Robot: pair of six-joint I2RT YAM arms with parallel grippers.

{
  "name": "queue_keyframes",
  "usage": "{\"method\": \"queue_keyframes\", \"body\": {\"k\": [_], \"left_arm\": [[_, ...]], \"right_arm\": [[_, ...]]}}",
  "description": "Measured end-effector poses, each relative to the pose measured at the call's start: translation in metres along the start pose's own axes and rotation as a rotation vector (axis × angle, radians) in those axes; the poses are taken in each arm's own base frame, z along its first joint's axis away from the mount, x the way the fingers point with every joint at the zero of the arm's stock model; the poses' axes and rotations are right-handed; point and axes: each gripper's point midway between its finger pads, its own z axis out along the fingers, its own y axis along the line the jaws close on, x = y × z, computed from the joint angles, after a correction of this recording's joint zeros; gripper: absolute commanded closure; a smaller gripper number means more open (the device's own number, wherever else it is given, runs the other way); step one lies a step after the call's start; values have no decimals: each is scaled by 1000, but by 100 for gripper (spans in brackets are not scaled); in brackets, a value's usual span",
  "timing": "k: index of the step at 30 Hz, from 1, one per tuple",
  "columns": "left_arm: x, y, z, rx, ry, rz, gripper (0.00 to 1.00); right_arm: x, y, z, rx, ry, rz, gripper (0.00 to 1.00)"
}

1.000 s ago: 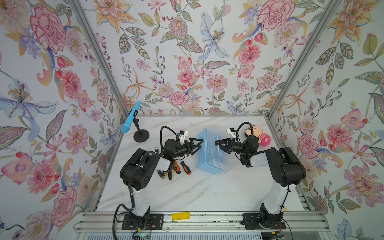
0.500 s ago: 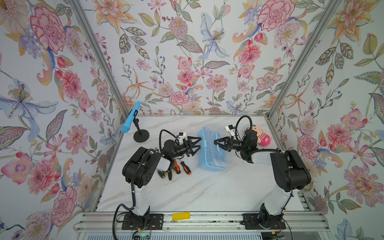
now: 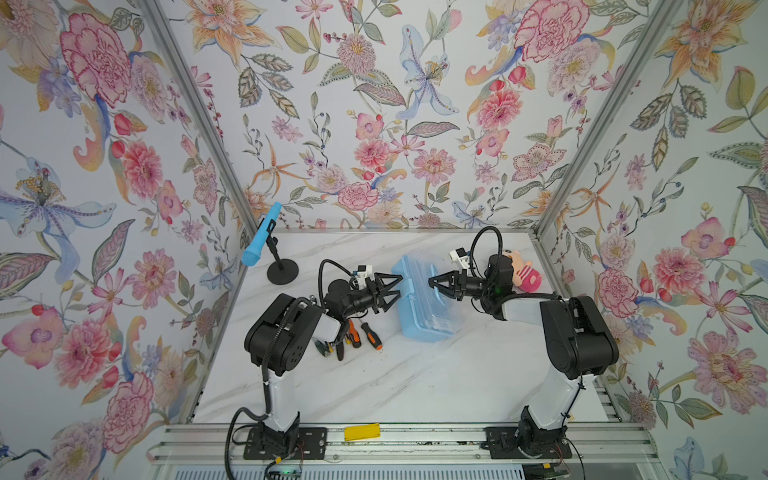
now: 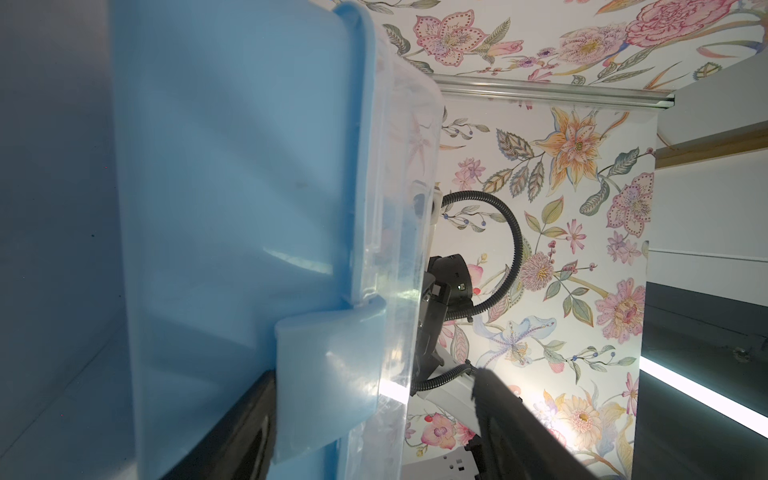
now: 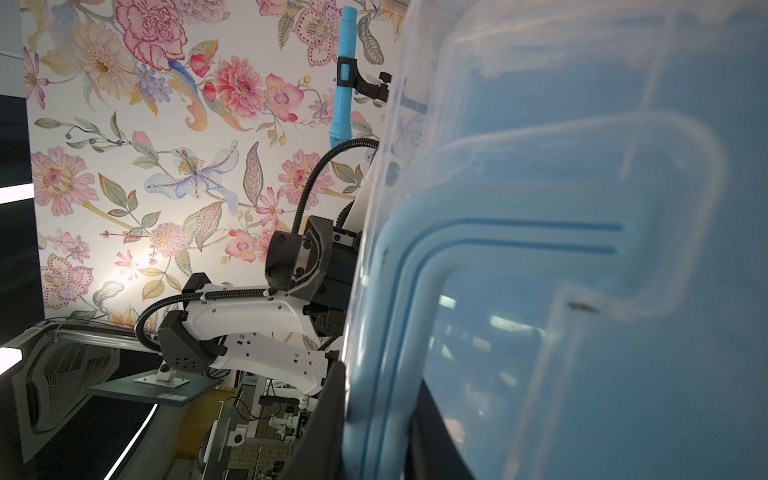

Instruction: Pack the tool kit

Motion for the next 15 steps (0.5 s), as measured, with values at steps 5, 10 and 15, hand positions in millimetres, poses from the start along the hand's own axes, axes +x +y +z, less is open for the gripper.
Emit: {"method": "queue_keyframes", "body": {"k": [5, 10, 15], "left_arm": [[0, -1, 0, 2, 2, 1, 26], [1, -5, 2, 9, 18, 1, 26], [2, -52, 11, 116, 51, 79, 25]], "right_arm": [[-4, -4, -1, 1, -5, 11, 100], [-5, -6, -3, 5, -10, 11, 100], [-13, -12, -4, 36, -42, 7, 100]]}}
